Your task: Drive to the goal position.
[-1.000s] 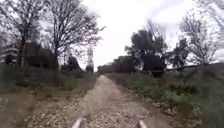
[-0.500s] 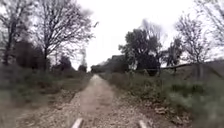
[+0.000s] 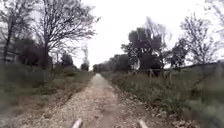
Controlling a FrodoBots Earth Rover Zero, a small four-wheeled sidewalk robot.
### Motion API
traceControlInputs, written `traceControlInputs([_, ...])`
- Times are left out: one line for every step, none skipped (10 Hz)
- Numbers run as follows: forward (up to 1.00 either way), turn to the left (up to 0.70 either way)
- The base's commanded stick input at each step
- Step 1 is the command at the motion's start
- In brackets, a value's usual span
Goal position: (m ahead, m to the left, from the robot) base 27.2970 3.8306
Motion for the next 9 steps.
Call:
traceControlInputs([0.7,0.35])
traceControlInputs([0.7,0.07])
traceControlInputs([0.7,0.0])
traceControlInputs([0.7,0.0])
traceControlInputs([0.7,0.0])
traceControlInputs([0.7,0.0])
traceControlInputs([0.7,0.0])
traceControlInputs([0.7,0.0])
traceControlInputs([0.7,0.0])
